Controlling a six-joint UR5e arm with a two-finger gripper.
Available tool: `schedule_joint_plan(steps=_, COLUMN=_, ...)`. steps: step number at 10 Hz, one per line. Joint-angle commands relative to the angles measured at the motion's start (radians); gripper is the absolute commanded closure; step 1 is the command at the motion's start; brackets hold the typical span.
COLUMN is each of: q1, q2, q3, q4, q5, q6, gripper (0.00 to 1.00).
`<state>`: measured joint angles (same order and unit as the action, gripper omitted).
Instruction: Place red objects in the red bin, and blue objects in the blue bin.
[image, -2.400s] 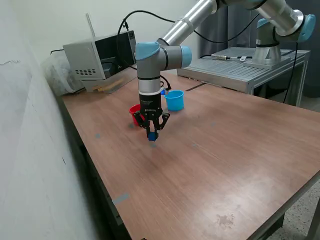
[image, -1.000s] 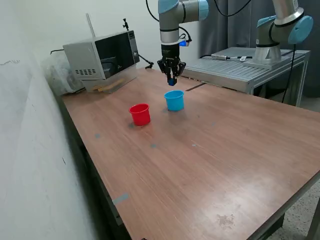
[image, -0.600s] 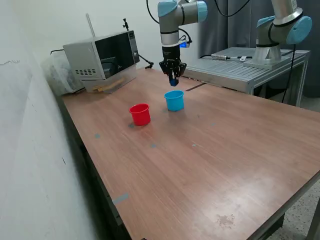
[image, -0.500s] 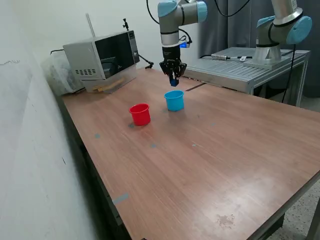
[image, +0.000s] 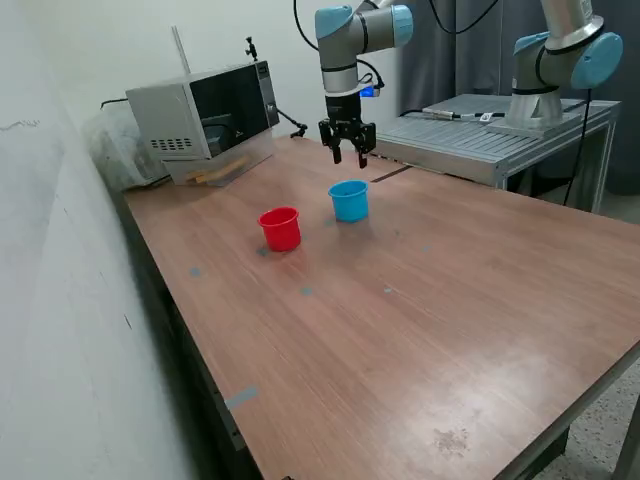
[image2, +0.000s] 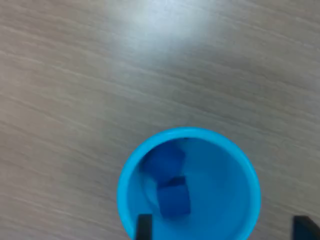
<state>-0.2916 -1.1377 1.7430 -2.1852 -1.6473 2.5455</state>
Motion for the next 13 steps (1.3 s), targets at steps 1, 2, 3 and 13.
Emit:
schedule_joint_plan(steps=1, q1=0.015, q2=-0.026, q3=0.023, q4=0.002, q5=0.0, q6=0.01, gripper=0.0)
schedule_joint_plan(steps=2, q1=0.019, q2=-0.074, q3=0.045, q4=0.002, q5=0.0, q6=0.01, gripper=0.0)
schedule_joint_plan(steps=3, q1=0.023, q2=-0.146, q3=0.082, q4=0.002, q5=0.0, q6=0.012, gripper=0.0)
schedule_joint_plan(steps=13, q1=0.269, q2=-0.55, q3=-0.056, q4=0.536, q5=-0.074, q6=0.539, gripper=0.0)
